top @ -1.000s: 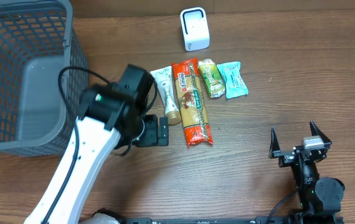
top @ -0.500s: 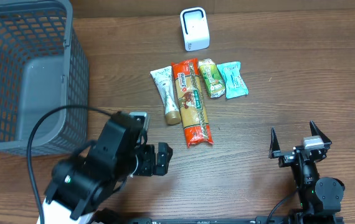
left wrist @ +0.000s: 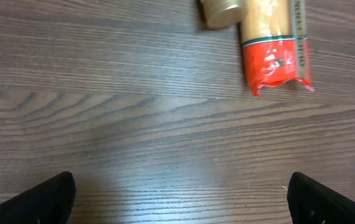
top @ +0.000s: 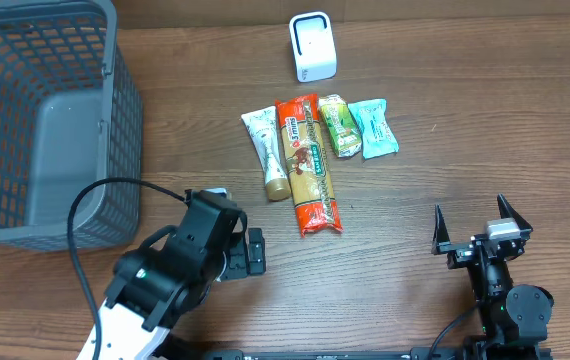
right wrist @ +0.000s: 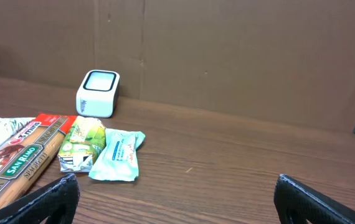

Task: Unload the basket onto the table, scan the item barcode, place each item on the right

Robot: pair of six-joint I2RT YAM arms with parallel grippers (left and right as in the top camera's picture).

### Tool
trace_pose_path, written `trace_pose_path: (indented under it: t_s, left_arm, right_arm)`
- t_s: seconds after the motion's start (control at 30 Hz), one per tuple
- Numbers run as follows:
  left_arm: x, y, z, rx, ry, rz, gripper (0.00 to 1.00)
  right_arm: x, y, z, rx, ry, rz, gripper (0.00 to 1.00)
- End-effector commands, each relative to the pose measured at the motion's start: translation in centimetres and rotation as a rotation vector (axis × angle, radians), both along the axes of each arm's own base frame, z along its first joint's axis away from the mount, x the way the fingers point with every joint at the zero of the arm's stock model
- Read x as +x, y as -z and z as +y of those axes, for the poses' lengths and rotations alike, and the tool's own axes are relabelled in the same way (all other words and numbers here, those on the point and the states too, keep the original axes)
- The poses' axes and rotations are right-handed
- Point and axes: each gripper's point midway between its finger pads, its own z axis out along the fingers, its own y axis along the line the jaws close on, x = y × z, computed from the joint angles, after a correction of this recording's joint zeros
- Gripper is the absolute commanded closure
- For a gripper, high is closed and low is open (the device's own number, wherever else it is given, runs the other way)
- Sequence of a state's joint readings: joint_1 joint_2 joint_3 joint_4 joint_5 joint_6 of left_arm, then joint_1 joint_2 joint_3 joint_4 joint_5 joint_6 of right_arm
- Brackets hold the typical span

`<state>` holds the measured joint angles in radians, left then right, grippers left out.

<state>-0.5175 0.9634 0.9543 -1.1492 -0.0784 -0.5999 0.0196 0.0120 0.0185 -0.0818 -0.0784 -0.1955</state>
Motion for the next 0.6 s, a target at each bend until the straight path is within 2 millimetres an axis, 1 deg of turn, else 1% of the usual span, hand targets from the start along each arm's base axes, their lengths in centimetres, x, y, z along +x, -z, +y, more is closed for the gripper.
trace_pose_path:
  t_s: [0.0, 0.3, 0.37, 0.47, 0.57]
  left_arm:
    - [0.3, 0.9, 0.2, 0.038, -0.018, 0.022, 0.0]
    - [0.6, 3.2, 0.1, 0.098, -0.017, 0.125, 0.01]
    - [0.3, 3.8, 0.0, 0.104, -0.007, 0.161, 0.0]
    - [0.4, 3.8, -0.6, 0.083, 0.003, 0.164, 0.01]
    - [1.0, 2.9, -0.9, 0.058, 0.019, 0.11, 0.0]
  right_arm:
    - [0.0, 0.2, 0.1, -0.003, -0.004, -0.005, 0.0]
    - [0.0, 0.2, 0.1, -0.003, -0.004, -0.005, 0.0]
    - [0.0, 0.2, 0.1, -0.004, -0.004, -0.005, 0.0]
    - [0.0, 0.2, 0.1, -0.003, -0.004, -0.005, 0.0]
    - [0.0, 0.2, 0.1, -0.004, -0.004, -0.005, 0.0]
